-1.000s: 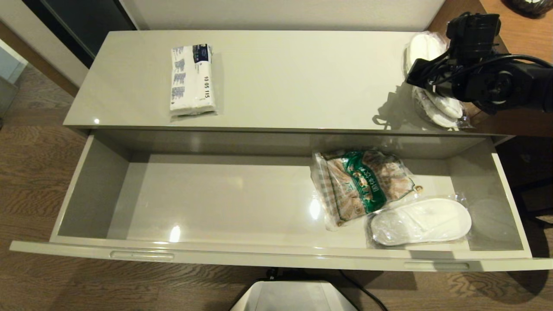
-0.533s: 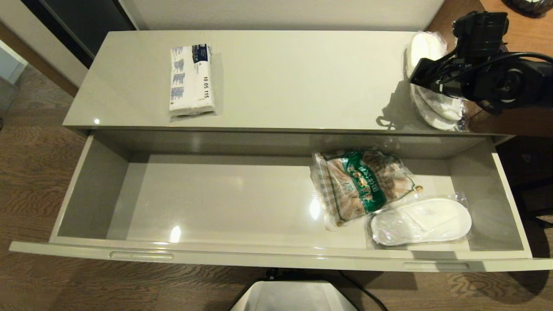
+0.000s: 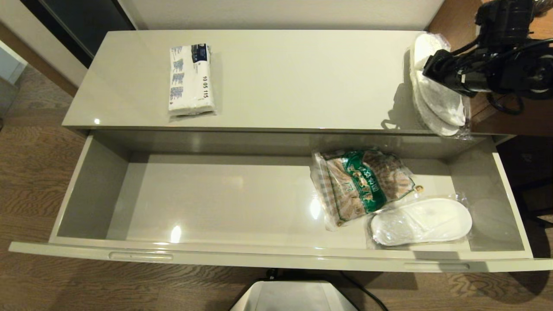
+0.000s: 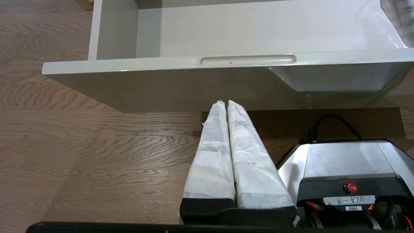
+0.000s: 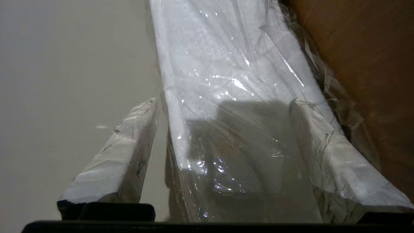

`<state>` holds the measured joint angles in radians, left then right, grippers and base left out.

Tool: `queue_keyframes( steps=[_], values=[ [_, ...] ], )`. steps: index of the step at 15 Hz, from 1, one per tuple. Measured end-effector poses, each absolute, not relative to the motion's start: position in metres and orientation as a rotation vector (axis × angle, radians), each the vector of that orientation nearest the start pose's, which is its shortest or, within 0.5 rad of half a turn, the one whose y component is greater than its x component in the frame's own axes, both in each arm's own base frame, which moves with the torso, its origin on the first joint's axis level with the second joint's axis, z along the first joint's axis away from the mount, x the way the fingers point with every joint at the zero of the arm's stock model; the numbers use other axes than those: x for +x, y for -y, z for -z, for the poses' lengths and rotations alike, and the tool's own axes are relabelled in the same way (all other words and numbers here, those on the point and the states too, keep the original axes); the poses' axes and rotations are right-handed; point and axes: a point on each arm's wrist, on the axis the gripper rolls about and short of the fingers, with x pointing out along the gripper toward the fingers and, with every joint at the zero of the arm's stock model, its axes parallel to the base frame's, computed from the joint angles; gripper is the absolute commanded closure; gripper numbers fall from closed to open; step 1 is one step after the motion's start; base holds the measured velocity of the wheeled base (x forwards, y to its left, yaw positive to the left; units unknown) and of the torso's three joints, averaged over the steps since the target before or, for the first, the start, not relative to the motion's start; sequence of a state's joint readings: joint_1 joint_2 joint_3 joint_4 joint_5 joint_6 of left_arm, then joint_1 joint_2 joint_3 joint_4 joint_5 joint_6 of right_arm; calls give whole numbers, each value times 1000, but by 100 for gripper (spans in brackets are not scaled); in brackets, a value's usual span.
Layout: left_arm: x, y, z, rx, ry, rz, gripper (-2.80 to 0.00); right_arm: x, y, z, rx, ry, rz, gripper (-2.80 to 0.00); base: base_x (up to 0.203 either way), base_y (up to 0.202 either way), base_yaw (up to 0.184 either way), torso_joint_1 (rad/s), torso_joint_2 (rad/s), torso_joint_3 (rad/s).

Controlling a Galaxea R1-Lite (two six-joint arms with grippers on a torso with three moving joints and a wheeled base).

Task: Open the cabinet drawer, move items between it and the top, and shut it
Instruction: Place the disposable slippers on the table, then pick up the disposable slippers on the table

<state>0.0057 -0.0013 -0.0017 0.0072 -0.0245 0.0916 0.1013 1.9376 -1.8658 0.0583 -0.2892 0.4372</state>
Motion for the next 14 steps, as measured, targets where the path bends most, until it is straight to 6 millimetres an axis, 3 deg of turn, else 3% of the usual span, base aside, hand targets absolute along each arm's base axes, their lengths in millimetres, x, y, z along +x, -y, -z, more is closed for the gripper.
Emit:
queue_keyframes(
  steps=[7, 12, 13, 14],
  values=[
    [-23, 1, -75, 92, -4, 19, 0, 339, -30, -362, 415, -110, 169, -280, 0, 0, 0, 0, 0, 0],
    [-23, 1, -75, 92, -4, 19, 0, 269, -38, -374, 427, -257, 140, -280, 0, 0, 0, 0, 0, 0],
    [-23, 1, -75, 92, -4, 19, 0, 251, -38, -372, 443, -300, 144, -1, 0, 0, 0, 0, 0, 0],
    [-23, 1, -75, 91, -4, 19, 0, 232, -37, -365, 462, -350, 153, 0, 0, 0, 0, 0, 0, 0]
  ],
)
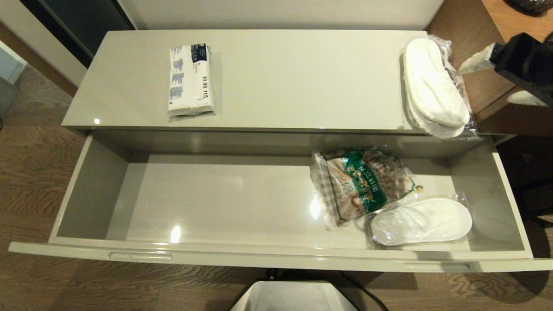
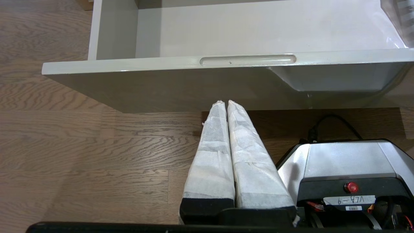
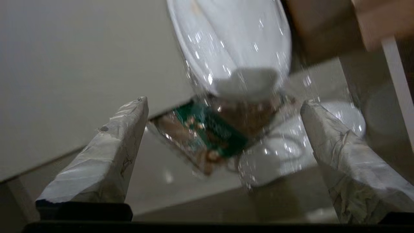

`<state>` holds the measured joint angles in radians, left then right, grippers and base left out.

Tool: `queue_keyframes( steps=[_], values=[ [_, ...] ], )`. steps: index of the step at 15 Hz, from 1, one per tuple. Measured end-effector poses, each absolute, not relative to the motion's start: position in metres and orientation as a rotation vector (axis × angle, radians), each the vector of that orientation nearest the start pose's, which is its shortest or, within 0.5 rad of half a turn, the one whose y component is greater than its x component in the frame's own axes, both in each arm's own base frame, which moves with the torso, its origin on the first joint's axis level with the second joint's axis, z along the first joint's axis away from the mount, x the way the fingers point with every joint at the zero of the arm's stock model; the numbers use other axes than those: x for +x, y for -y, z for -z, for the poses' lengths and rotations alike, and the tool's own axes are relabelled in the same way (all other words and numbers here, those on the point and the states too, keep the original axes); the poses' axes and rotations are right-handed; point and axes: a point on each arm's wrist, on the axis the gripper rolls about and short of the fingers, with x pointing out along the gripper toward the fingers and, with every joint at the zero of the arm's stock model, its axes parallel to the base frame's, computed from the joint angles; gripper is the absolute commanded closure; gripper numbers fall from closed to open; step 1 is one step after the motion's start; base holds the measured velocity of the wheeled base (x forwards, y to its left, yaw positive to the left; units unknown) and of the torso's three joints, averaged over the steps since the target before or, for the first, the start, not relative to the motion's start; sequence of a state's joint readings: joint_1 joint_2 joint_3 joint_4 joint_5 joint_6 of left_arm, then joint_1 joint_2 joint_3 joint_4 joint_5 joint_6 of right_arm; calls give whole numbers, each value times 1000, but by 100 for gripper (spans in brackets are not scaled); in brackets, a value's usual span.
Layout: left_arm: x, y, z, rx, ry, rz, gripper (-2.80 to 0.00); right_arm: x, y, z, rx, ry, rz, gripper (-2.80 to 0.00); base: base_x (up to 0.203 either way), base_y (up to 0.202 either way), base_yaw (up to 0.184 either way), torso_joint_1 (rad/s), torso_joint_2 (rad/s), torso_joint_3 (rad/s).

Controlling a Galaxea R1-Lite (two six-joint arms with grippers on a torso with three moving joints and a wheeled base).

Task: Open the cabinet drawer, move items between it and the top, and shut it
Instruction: Pick up the disposable slippers on the table

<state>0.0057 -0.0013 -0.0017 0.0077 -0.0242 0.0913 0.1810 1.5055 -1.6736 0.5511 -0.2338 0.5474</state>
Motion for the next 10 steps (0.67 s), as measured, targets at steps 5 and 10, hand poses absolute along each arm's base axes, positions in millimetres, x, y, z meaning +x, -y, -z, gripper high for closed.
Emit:
queue_keyframes(
  steps=[5, 10],
  values=[
    [-23, 1, -75, 92, -4, 19, 0, 130, -20, -308, 466, -536, 211, 0, 0, 0, 0, 0, 0, 0],
    [-23, 1, -75, 91, -4, 19, 0, 33, -3, -296, 239, -500, 57, 0, 0, 0, 0, 0, 0, 0]
  ],
)
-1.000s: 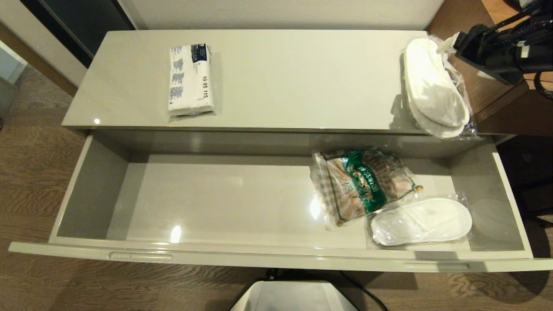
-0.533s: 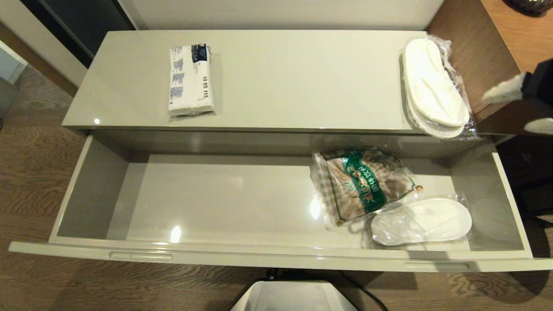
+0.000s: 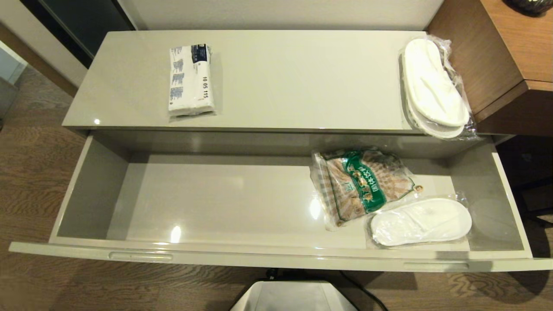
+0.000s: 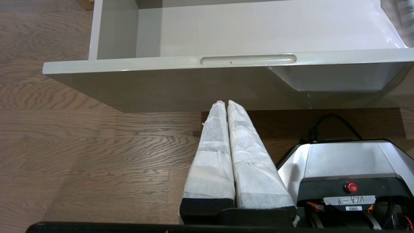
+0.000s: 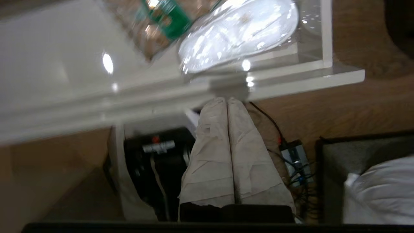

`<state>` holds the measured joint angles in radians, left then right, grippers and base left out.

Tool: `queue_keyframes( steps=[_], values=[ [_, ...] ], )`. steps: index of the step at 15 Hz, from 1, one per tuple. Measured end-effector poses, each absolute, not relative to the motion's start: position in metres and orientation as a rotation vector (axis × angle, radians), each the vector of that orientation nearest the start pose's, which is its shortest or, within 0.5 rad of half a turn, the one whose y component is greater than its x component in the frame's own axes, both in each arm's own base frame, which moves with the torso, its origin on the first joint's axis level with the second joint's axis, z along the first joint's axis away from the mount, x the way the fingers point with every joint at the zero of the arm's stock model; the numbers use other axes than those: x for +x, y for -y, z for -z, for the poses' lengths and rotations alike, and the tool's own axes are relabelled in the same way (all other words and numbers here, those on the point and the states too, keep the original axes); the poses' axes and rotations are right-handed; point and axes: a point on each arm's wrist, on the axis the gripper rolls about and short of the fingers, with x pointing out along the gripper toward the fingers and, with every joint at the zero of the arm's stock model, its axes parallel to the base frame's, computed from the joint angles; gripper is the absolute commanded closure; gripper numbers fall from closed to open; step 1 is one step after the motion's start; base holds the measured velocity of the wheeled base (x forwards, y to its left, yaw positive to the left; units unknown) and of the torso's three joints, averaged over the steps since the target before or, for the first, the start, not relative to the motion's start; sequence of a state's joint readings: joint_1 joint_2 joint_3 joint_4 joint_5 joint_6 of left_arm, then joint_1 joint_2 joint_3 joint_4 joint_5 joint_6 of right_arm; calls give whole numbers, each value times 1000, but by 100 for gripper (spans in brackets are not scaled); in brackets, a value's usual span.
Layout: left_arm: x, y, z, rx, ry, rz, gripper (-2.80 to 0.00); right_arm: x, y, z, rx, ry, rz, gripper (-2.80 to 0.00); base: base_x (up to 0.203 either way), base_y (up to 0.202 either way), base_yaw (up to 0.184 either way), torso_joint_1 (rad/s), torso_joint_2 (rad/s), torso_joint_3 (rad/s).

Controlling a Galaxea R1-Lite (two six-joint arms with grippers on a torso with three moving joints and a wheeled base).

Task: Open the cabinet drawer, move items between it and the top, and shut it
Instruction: Pick up the disposable slippers on the table

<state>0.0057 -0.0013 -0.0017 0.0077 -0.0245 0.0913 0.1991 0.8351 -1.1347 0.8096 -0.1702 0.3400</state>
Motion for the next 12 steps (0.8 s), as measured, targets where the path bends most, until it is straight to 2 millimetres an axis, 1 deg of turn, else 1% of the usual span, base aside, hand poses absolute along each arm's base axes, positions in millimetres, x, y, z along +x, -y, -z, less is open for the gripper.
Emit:
queue_keyframes(
  steps=[2, 5, 6, 9, 12],
  values=[
    [-23, 1, -75, 92, -4, 19, 0, -3, 3, -300, 187, -491, -41, 0, 0, 0, 0, 0, 0, 0],
    [-23, 1, -75, 92, -4, 19, 0, -50, 10, -321, 215, -428, -152, 0, 0, 0, 0, 0, 0, 0],
    [-23, 1, -75, 92, -4, 19, 0, -61, 10, -323, 226, -438, -187, 0, 0, 0, 0, 0, 0, 0],
    [-23, 1, -75, 92, -4, 19, 0, -83, 1, -317, 265, -481, -221, 0, 0, 0, 0, 0, 0, 0],
    [-23, 1, -75, 92, -4, 19, 0, -101, -10, -297, 236, -520, -250, 0, 0, 0, 0, 0, 0, 0]
  ],
)
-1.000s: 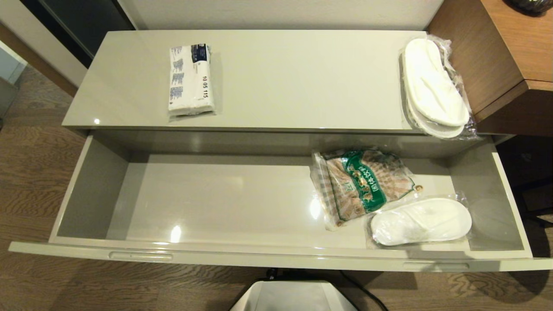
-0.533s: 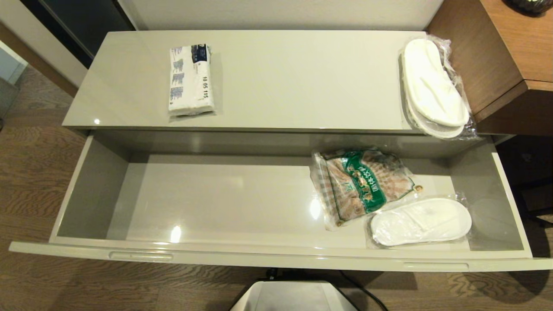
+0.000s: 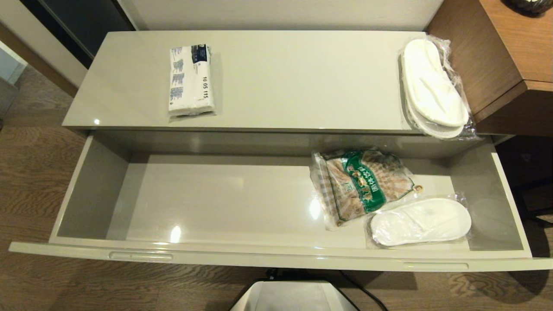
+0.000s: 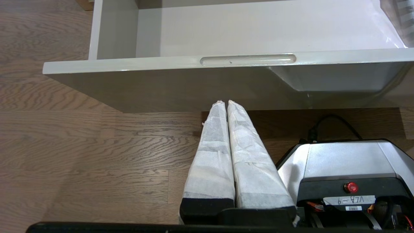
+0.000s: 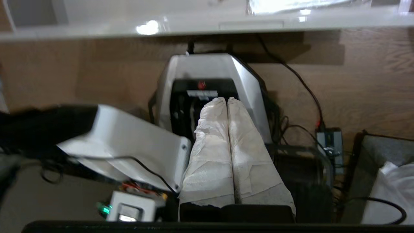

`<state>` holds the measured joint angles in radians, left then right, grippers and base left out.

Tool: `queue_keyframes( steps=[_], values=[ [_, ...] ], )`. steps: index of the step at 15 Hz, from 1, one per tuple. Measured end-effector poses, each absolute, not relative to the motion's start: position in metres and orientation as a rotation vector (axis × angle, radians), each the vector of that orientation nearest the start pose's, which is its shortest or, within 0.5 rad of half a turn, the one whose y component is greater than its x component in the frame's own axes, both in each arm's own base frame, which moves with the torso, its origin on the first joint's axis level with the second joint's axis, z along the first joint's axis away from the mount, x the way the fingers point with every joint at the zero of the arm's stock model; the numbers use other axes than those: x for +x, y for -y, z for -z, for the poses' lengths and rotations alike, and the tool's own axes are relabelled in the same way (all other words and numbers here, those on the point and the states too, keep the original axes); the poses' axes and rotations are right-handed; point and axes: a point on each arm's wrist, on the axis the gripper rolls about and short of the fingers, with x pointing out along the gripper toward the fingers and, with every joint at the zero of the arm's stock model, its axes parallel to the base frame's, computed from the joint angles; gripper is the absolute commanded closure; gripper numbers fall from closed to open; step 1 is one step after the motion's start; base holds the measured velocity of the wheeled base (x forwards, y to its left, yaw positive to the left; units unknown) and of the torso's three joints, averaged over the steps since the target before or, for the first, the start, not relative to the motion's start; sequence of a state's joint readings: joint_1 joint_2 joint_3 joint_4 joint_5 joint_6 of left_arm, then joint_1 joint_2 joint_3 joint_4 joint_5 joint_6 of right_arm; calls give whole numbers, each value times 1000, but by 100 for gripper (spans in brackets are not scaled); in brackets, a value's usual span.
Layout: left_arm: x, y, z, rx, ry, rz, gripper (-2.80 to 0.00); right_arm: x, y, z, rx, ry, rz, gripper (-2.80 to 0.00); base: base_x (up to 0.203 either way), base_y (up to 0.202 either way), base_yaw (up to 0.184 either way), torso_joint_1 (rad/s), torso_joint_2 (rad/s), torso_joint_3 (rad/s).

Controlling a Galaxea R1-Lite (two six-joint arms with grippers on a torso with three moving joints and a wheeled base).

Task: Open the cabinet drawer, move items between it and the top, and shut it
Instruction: Pick up the disposable slippers on the table

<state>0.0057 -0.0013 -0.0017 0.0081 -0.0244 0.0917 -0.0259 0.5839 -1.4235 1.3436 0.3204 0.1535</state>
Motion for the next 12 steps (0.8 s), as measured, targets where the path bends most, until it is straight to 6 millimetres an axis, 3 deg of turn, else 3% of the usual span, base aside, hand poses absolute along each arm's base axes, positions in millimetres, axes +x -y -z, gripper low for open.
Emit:
queue_keyframes(
  steps=[4, 8, 12],
  values=[
    [-23, 1, -75, 92, -4, 18, 0, -106, -12, -275, 214, -535, -245, 0, 0, 0, 0, 0, 0, 0],
    [-23, 1, -75, 92, -4, 18, 0, -105, -12, -270, 217, -521, -241, 0, 0, 0, 0, 0, 0, 0],
    [-23, 1, -75, 92, -4, 19, 0, -83, -11, -299, 339, -469, -208, 0, 0, 0, 0, 0, 0, 0]
  ],
)
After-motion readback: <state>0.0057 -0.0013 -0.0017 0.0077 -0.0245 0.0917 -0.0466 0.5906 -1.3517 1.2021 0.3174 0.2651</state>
